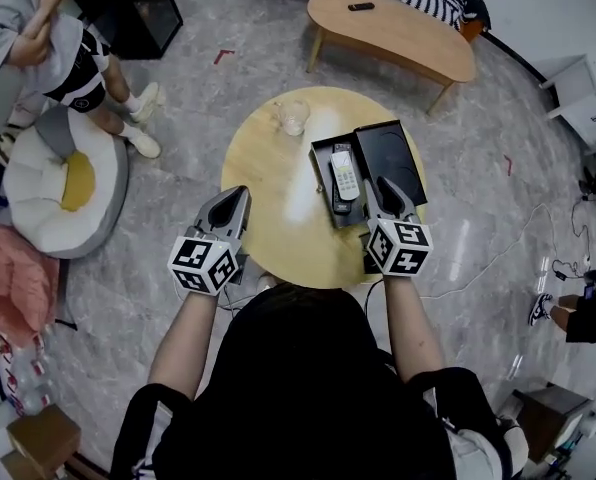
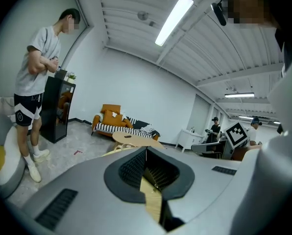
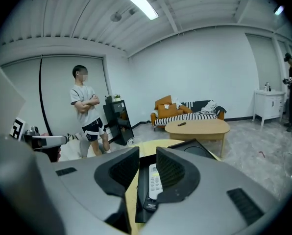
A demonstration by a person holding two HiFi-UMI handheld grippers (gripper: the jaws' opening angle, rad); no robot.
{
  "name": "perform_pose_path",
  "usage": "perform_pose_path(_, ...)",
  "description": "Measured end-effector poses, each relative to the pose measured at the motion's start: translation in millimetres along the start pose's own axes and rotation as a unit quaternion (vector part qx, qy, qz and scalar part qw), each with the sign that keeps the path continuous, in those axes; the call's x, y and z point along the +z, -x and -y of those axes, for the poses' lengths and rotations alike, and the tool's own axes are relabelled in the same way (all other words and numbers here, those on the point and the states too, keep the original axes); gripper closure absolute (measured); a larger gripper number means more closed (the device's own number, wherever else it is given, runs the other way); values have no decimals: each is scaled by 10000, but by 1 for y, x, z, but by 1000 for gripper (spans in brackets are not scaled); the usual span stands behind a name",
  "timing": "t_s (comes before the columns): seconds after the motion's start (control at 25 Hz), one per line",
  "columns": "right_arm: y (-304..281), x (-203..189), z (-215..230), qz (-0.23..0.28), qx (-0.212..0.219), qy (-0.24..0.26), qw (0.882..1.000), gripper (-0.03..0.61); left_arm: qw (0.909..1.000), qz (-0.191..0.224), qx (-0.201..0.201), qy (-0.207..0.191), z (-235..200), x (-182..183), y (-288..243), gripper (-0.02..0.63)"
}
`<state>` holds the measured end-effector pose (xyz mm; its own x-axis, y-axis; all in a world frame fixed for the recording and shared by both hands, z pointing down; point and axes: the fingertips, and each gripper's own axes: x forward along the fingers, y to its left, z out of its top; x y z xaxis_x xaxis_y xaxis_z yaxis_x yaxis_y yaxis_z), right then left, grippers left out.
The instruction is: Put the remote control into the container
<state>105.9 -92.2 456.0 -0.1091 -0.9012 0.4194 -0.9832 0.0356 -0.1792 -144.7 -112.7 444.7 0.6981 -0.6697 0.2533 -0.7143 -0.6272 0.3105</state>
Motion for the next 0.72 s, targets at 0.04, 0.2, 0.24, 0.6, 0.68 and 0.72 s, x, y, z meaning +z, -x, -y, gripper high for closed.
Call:
perform_pose_path(0.04,5,1,1,26,0,31,10000,468,10000,24,-19,5,1,1,0,606)
perform_pose_path(0.2,23,5,6,198,-13,73,9998,482,9999,70,-139,-52,9,4,-3,606)
perform_pose_path(0.24,27,6,7,263,-18,46,9996,485,9998,82,-167,-82,12,4,-3,606)
perform_pose_path(0.6,55,16,15,788,-35,1,9969,569,9989,252,-292,-268,24,12,-2,606)
perform_pose_path(0.68,60,18,12,824,34,59,9966,569,9988,282,-292,-261,25,13,-1,606)
perform_pose_path(0.72,62,18,11,837,65,82,9964,569,9988,297,-287,-258,26,14,0,606)
